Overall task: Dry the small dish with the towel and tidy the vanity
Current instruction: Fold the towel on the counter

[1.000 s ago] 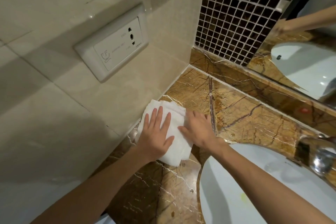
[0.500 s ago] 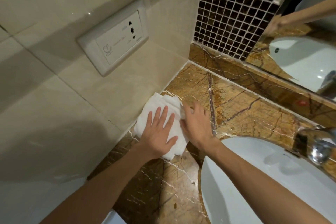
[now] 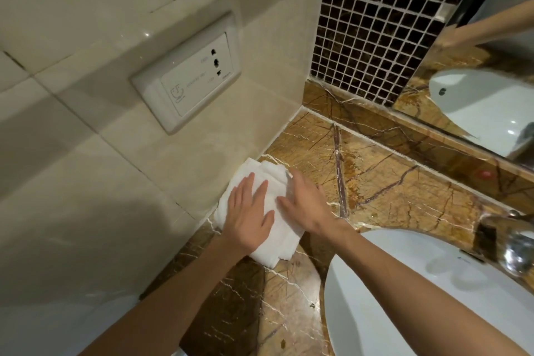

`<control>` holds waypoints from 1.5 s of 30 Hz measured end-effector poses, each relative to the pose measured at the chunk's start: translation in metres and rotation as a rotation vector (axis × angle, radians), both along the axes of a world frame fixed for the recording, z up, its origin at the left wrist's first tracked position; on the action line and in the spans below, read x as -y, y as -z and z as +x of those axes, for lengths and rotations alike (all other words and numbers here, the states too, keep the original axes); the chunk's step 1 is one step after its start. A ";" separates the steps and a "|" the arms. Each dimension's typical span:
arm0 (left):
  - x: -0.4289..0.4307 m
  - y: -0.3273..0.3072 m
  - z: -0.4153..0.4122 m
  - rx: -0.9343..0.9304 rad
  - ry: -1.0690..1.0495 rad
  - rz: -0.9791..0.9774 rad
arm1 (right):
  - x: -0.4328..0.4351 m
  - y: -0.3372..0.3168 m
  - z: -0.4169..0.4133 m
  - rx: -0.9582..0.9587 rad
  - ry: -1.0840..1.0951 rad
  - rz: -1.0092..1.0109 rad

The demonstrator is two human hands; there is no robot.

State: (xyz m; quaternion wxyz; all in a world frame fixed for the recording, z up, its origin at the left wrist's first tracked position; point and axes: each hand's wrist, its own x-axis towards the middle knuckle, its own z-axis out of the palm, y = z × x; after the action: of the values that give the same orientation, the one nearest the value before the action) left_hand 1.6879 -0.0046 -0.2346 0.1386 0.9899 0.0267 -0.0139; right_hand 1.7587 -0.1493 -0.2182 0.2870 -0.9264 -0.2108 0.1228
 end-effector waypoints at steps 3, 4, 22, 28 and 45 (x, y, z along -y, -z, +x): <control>-0.008 -0.012 0.017 -0.027 -0.128 -0.096 | -0.015 -0.013 0.016 -0.127 0.079 0.020; -0.013 -0.017 0.023 -0.026 -0.112 -0.112 | -0.019 -0.017 0.020 -0.101 0.071 0.001; -0.043 -0.062 0.057 -0.005 0.142 -0.400 | 0.008 -0.039 0.026 -0.435 -0.070 0.352; -0.049 -0.066 0.053 -0.036 0.141 -0.406 | 0.021 -0.042 0.031 -0.639 0.003 0.402; -0.005 -0.040 0.039 -0.015 0.134 0.200 | 0.009 -0.005 0.019 0.285 -0.024 -0.150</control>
State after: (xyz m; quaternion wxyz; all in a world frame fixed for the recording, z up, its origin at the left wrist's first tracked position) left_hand 1.7269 0.0000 -0.1946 0.0378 0.9982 -0.0373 -0.0276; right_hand 1.7780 -0.1581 -0.2127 0.1828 -0.9507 -0.2505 0.0089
